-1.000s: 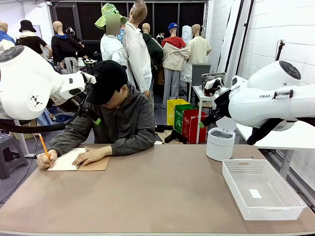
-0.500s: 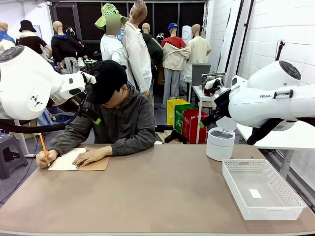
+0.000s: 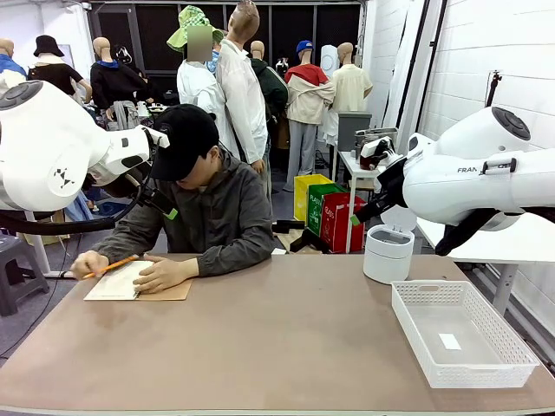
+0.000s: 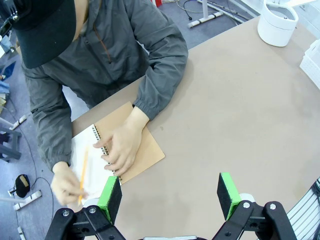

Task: Sort the paper based on its condition.
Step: If a person hands you a paper, place it in the Organizing basket , and if it's crumpled, put it in the Trash can.

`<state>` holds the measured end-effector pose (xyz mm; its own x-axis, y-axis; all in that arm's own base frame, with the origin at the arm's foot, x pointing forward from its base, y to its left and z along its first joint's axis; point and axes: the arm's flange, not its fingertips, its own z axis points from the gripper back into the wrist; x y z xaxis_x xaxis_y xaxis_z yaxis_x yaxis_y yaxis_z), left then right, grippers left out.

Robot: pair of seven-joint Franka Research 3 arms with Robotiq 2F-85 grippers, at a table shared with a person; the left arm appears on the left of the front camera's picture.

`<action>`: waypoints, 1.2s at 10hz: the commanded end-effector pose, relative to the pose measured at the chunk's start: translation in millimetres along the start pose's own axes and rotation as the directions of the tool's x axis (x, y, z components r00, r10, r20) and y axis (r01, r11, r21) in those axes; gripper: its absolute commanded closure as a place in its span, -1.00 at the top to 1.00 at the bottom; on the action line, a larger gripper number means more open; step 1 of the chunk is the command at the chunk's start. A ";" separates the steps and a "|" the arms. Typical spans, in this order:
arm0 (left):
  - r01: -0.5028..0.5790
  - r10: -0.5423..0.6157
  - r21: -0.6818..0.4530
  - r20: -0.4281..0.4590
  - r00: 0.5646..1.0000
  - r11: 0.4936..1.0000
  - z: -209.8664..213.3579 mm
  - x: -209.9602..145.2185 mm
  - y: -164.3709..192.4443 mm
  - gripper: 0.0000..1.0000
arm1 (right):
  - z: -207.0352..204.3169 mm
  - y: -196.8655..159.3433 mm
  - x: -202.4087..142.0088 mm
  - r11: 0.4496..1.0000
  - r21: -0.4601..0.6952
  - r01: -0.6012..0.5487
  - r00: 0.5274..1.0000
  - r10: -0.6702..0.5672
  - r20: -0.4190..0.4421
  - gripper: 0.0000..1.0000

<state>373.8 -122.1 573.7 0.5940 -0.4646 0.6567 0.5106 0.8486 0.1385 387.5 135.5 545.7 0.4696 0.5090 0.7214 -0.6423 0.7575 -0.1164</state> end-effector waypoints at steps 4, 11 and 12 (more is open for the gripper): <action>0.001 -0.001 -0.002 0.003 1.000 1.000 1.1 -0.1 1.0 1.00 | -0.1 -0.3 -0.1 1.000 0.001 0.001 1.000 -0.001 0.000 1.00; 0.001 -0.001 -0.002 0.003 1.000 1.000 1.1 -0.1 1.0 1.00 | -0.1 -0.3 -0.1 1.000 0.001 0.001 1.000 -0.001 0.000 1.00; 0.001 -0.001 -0.002 0.003 1.000 1.000 1.1 -0.1 1.0 1.00 | -0.1 -0.3 -0.1 1.000 0.001 0.001 1.000 -0.001 0.000 1.00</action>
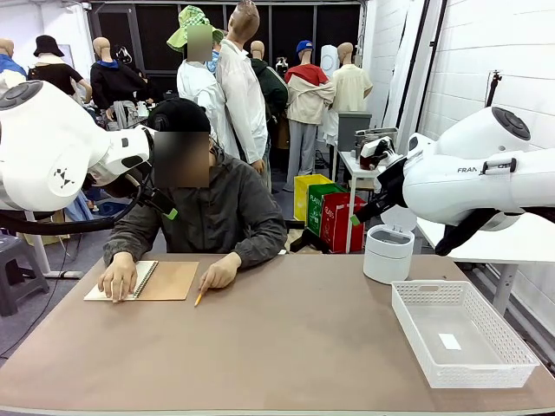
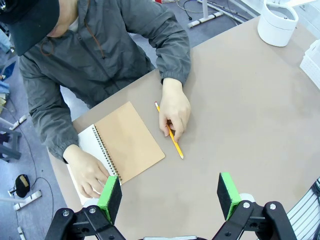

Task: Sort the paper based on its condition.
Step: If a person hands you a paper, place it in the Organizing basket , and if it's crumpled, put it in the Trash can.

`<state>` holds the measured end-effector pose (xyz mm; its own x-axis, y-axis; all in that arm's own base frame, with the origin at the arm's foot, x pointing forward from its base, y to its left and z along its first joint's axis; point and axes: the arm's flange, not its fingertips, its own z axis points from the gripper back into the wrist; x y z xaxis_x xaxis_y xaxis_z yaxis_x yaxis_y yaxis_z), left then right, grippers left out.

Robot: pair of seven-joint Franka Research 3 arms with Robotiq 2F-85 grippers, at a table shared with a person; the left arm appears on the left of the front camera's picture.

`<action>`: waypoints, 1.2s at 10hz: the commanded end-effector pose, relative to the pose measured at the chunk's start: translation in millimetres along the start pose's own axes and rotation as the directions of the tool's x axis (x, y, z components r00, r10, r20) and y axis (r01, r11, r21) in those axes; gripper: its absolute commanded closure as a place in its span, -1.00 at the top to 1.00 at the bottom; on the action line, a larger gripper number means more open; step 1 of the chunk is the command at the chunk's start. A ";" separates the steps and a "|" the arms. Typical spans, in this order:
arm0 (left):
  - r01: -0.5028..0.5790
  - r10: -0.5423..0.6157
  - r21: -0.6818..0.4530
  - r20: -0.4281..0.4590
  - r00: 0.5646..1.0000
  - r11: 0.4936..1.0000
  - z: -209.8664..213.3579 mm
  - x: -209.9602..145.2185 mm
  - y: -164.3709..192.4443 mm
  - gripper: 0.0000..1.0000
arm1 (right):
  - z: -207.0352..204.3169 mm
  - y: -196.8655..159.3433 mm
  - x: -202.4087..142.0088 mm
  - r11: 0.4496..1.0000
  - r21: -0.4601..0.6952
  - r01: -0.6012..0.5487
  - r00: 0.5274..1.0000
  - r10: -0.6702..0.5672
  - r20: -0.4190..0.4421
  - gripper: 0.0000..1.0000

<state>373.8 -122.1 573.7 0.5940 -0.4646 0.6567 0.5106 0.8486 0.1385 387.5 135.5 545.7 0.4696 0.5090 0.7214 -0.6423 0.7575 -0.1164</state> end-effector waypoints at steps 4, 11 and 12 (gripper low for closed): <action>0.001 -0.001 -0.002 0.003 1.000 1.000 1.1 -0.1 1.0 1.00 | -0.1 -0.3 -0.1 1.000 0.001 0.001 1.000 -0.001 0.000 1.00; 0.001 -0.001 -0.002 0.003 1.000 1.000 1.1 -0.1 1.0 1.00 | -0.1 -0.3 -0.1 1.000 0.001 0.001 1.000 -0.001 0.000 1.00; 0.001 -0.001 -0.002 0.003 1.000 1.000 1.1 -0.1 1.0 1.00 | -0.1 -0.3 -0.1 1.000 0.001 0.001 1.000 -0.001 0.000 1.00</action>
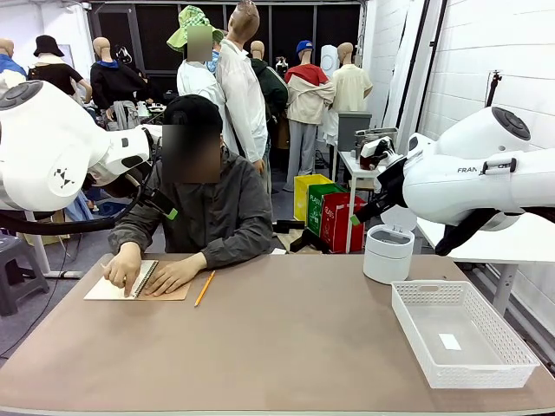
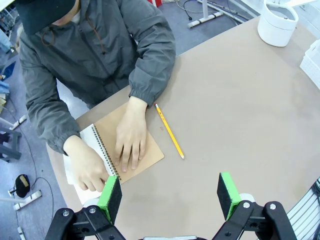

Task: Sort the paper based on its condition.
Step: If a person hands you a paper, place it in the Organizing basket , and if it's crumpled, put it in the Trash can.

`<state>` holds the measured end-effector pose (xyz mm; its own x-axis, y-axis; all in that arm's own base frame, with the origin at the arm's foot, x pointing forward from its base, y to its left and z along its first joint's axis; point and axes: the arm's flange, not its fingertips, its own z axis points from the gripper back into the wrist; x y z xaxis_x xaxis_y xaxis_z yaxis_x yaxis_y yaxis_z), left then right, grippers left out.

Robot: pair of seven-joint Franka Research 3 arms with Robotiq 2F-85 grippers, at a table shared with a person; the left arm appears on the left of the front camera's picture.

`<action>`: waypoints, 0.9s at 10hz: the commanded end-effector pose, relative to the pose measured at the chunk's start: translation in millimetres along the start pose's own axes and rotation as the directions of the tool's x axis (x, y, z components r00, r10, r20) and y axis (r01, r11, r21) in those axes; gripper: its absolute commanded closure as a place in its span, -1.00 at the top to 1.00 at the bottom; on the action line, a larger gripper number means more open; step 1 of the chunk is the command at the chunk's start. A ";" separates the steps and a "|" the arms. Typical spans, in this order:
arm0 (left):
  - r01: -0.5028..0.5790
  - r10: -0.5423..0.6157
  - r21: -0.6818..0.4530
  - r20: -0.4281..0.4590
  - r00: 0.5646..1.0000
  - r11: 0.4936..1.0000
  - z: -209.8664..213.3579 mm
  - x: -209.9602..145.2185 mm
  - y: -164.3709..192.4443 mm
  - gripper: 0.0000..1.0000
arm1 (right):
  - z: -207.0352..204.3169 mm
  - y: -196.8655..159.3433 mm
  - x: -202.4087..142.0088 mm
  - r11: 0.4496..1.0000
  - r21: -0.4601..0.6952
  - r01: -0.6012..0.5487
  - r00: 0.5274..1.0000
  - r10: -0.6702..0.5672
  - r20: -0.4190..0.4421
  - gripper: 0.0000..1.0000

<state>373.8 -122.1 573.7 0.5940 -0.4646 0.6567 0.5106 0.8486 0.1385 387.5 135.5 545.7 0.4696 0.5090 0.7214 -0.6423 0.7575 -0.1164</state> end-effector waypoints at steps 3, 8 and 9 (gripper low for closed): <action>0.001 -0.001 -0.002 0.003 1.000 1.000 1.1 -0.1 1.0 1.00 | -0.1 -0.3 -0.1 1.000 0.001 0.001 1.000 -0.001 0.000 1.00; 0.001 -0.001 -0.002 0.003 1.000 1.000 1.1 -0.1 1.0 1.00 | -0.1 -0.3 -0.1 1.000 0.001 0.001 1.000 -0.001 0.000 1.00; 0.001 -0.001 -0.002 0.003 1.000 1.000 1.1 -0.1 1.0 1.00 | -0.1 -0.3 -0.1 1.000 0.001 0.001 1.000 -0.001 0.000 1.00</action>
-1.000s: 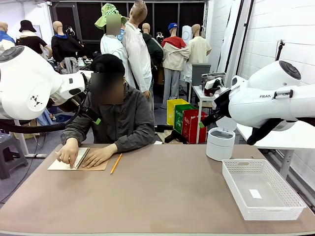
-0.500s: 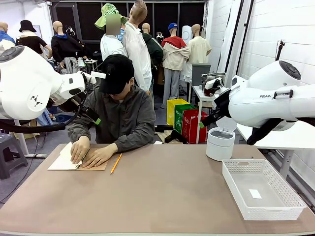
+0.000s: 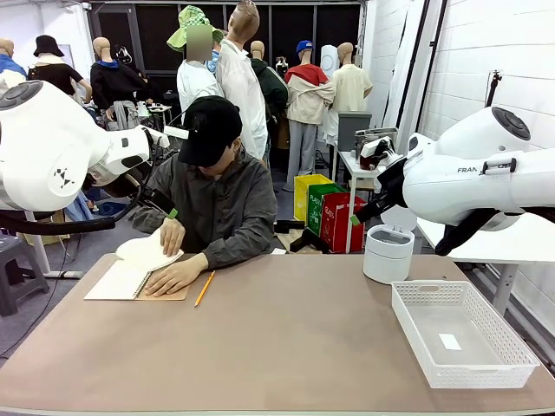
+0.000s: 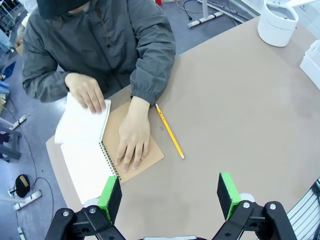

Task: Sort the paper based on its condition.
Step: If a person hands you a paper, place it in the Organizing basket , and if it's crumpled, put it in the Trash can.

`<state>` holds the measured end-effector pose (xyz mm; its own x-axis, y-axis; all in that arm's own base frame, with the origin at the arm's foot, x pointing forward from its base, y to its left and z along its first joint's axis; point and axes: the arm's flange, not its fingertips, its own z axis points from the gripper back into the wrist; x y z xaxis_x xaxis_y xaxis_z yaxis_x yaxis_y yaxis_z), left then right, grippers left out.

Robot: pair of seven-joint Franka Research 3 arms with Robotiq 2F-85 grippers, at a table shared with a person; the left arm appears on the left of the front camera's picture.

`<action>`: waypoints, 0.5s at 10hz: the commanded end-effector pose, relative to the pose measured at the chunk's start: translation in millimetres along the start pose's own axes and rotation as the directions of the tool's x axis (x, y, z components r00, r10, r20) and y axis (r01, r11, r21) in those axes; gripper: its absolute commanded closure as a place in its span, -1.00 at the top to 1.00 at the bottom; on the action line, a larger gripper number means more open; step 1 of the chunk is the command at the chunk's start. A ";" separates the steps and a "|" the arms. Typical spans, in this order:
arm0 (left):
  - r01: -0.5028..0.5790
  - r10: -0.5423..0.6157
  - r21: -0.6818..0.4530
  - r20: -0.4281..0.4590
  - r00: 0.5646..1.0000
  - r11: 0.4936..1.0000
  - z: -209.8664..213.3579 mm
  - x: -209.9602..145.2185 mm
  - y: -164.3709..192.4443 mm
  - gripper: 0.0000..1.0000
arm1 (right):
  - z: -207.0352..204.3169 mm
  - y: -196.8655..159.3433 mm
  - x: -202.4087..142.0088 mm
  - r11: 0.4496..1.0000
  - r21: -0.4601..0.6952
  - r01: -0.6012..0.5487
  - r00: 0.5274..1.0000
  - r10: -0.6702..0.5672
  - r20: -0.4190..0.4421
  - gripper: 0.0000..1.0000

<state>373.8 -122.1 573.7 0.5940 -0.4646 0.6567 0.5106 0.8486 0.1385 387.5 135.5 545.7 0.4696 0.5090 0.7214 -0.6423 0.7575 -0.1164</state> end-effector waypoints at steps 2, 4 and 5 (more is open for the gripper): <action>0.001 -0.001 -0.002 0.003 1.000 1.000 1.1 -0.1 1.0 1.00 | -0.1 -0.3 -0.1 1.000 0.001 0.001 1.000 -0.001 0.000 1.00; 0.001 -0.001 -0.002 0.003 1.000 1.000 1.1 -0.1 1.0 1.00 | -0.1 -0.3 -0.1 1.000 0.001 0.001 1.000 -0.001 0.000 1.00; 0.001 -0.001 -0.002 0.003 1.000 1.000 1.1 -0.1 1.0 1.00 | -0.1 -0.3 -0.1 1.000 0.001 0.001 1.000 -0.001 0.000 1.00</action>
<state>373.8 -122.1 573.7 0.5940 -0.4646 0.6567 0.5106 0.8486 0.1385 387.5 135.5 545.7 0.4696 0.5090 0.7214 -0.6423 0.7575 -0.1164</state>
